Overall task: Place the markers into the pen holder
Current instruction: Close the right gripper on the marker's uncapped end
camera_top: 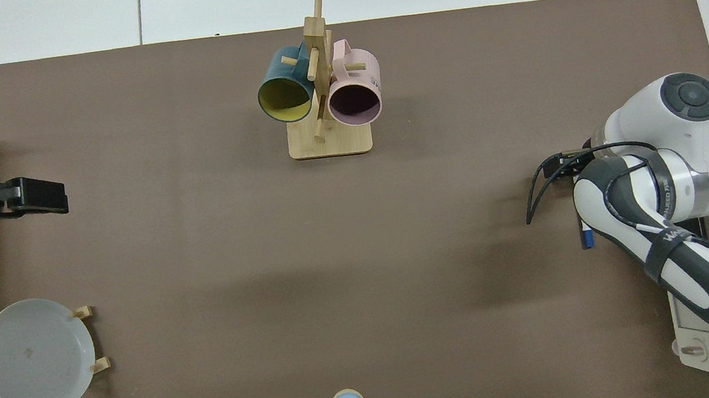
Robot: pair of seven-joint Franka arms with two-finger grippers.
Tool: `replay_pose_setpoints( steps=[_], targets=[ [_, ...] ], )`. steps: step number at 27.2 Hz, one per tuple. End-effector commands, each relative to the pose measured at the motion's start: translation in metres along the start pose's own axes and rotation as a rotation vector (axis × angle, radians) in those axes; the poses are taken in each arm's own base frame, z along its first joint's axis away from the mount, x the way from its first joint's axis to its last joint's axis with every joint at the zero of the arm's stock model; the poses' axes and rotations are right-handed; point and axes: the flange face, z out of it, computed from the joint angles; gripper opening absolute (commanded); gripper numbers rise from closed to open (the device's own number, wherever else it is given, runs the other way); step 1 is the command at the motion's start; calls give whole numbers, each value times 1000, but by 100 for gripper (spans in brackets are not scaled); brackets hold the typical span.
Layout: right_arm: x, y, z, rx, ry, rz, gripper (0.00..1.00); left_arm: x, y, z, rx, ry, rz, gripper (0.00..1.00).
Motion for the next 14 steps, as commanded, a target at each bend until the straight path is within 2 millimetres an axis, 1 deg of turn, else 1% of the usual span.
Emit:
replay_pose_setpoints(
  steps=[1, 3, 6, 10, 11, 13, 14],
  targets=[
    [1, 3, 3, -3, 16, -33, 97, -6, -2, -2, -2, -6, -4, 100],
    [1, 2, 3, -3, 15, -27, 90, -6, -2, -2, -2, -6, -3, 100],
    [1, 0, 2, -3, 17, -28, 70, -6, -2, -2, -2, -6, -4, 100],
    [0, -3, 2, -4, 12, -35, 48, -6, -2, -2, -2, -6, -3, 100],
    [0, -3, 2, -4, 11, -36, 42, -6, -1, -2, -3, -6, -3, 100],
    [-1, -3, 2, -5, 6, -45, 24, -6, -2, -2, -2, -6, -4, 100],
    [-1, -3, 2, -6, 5, -47, 20, -6, -2, -2, -2, -6, -4, 100]
  ],
)
